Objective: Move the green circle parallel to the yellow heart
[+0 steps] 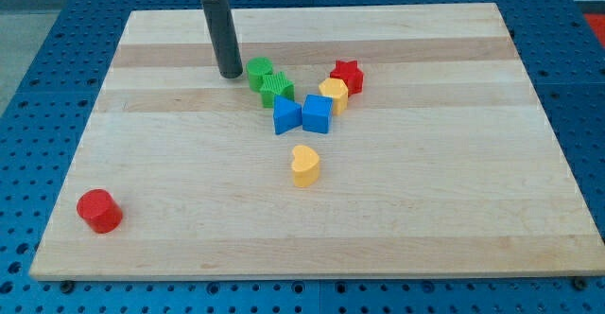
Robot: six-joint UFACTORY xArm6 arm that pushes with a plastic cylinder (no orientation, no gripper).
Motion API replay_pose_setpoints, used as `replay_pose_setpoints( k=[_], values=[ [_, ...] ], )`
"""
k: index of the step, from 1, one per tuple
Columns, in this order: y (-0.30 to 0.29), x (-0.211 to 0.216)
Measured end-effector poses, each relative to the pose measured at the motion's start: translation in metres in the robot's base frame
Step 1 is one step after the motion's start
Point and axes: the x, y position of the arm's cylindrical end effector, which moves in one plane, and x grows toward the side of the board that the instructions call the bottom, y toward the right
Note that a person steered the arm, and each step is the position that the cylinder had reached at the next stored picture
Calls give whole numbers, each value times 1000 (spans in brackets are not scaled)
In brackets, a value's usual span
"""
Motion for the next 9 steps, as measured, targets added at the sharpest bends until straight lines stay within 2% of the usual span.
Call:
replay_pose_setpoints(
  k=[3,9],
  values=[
    [36,-20],
    [47,27]
  ],
)
